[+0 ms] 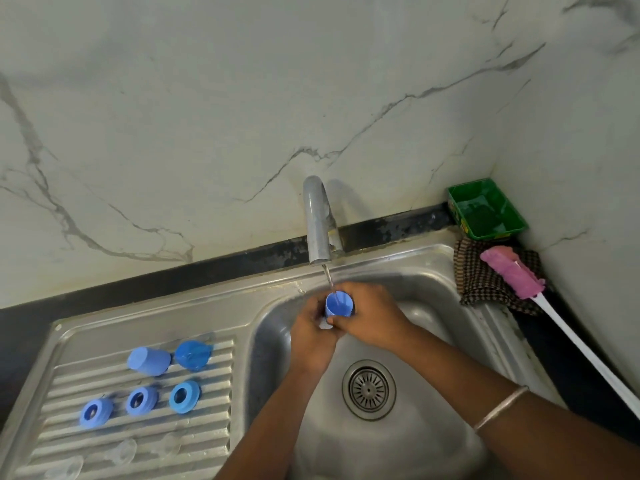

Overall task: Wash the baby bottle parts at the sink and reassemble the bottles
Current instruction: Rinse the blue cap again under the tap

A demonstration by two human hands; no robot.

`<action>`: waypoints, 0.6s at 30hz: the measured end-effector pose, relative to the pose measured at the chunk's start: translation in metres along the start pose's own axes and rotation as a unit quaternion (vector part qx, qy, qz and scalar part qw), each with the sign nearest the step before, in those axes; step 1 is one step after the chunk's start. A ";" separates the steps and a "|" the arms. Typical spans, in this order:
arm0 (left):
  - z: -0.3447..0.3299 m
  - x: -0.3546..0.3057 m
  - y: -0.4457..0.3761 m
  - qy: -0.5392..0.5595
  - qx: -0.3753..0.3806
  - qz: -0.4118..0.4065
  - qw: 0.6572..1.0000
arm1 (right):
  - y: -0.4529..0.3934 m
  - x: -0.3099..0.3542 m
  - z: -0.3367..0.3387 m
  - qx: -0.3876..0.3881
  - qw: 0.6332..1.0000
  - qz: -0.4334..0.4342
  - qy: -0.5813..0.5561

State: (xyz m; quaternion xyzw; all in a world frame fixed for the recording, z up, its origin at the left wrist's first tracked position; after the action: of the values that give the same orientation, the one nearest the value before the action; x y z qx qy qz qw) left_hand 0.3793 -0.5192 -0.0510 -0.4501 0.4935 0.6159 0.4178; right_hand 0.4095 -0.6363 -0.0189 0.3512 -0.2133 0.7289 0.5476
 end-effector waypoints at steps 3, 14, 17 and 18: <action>0.005 0.006 0.006 0.039 -0.032 0.042 0.998 | -0.003 0.011 -0.001 0.002 0.997 0.027 0.075; 0.007 0.020 0.009 0.043 -0.032 0.122 0.991 | 0.008 -0.056 -0.026 0.010 0.934 -0.218 -0.281; 0.000 0.008 0.003 -0.012 -0.017 0.081 0.997 | 0.015 -0.060 -0.036 0.004 0.863 -0.283 -0.418; 0.000 0.003 0.002 -0.039 -0.026 0.062 0.997 | 0.018 -0.059 -0.041 0.003 0.837 -0.299 -0.458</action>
State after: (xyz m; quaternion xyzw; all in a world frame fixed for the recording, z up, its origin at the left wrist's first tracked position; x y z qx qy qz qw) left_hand 0.3768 -0.5195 -0.0532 -0.4046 0.4881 0.6702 0.3858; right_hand 0.3897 -0.6519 -0.0886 0.6935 -0.3223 0.2857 0.5776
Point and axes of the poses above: each hand's wrist, its own y-axis away from the middle knuckle, its own z-axis out of the back of the hand, x = y × z, the point moved 9 cm from there along -y, towards the middle knuckle, and after that the axes turned 9 degrees about y, right-handed, at the moved point
